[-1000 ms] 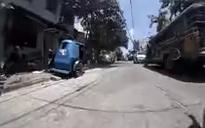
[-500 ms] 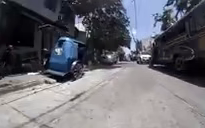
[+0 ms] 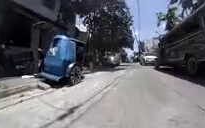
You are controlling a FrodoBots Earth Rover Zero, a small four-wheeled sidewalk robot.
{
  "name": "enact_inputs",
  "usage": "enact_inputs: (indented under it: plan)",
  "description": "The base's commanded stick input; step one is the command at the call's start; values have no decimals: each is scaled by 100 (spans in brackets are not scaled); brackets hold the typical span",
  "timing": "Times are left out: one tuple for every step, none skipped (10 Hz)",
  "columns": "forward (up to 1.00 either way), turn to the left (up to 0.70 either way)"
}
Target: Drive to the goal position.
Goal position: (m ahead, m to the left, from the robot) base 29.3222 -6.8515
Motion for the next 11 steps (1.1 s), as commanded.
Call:
enact_inputs:
  plan:
    - [100, -40]
    - [100, -40]
    - [100, -40]
    - [100, -40]
    - [100, -40]
    - [100, -40]
    - [100, -40]
    - [100, -40]
    - [100, -40]
    - [100, -19]
    - [100, 7]
